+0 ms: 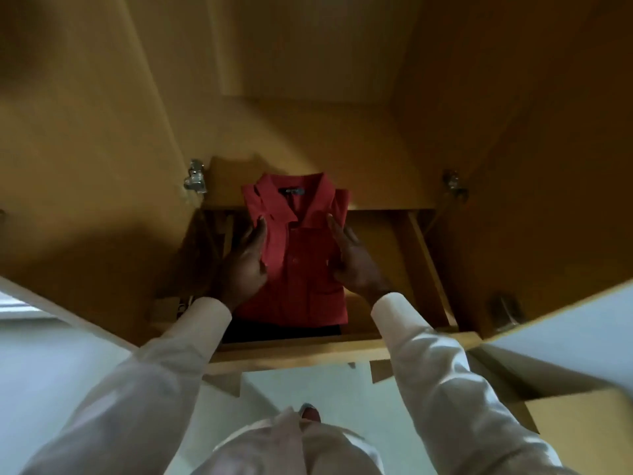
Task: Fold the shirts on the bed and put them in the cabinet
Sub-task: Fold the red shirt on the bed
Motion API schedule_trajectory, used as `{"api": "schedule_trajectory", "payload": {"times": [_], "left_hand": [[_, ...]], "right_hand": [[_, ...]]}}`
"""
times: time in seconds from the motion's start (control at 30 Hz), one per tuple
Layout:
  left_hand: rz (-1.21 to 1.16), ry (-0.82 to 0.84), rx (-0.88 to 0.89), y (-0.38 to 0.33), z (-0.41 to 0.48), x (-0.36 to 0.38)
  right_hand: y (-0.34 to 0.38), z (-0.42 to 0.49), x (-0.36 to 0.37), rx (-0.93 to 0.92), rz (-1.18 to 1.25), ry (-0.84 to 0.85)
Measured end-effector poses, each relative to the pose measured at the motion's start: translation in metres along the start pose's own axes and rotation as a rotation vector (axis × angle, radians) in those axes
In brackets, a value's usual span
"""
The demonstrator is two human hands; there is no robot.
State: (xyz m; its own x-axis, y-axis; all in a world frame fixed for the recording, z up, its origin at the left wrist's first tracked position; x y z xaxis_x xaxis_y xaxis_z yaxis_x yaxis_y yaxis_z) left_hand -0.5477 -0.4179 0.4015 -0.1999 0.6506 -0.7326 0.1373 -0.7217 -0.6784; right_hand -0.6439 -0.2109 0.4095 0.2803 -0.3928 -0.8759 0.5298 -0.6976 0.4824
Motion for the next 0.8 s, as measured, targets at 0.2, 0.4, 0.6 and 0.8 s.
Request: {"api": "schedule_trajectory", "payload": {"times": [0.2,0.4,0.6,0.8], "left_hand": [[0.136,0.143,-0.225,0.055,-0.002,0.031],[0.098,0.166,-0.371,0.075,0.009,0.047],[0.414,0.206,-0.475,0.059,0.009,0.059],[0.320,0.208,-0.595,0.042,-0.001,0.076]], "right_hand": [[-0.037,0.030,0.065,0.018,0.132,0.325],[-0.063,0.045,0.091,0.187,0.278,0.474],[-0.076,0.045,0.107,0.264,0.109,0.431],[-0.067,0.025,0.108,0.229,-0.191,0.320]]}}
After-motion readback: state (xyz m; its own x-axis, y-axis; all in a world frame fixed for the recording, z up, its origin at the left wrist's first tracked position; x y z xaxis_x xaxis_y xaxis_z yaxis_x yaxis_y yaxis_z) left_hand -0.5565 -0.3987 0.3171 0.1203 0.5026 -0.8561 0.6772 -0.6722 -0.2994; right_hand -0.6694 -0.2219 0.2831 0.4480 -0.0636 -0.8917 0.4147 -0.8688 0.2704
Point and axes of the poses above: each hand's wrist, its own z-axis towards the middle knuckle, its own x-axis out of the palm, y = z × x, the point moved 4 cm from there along z, towards the middle knuckle, and after that the axes turned 10 degrees about -z, right-handed, at the moved point
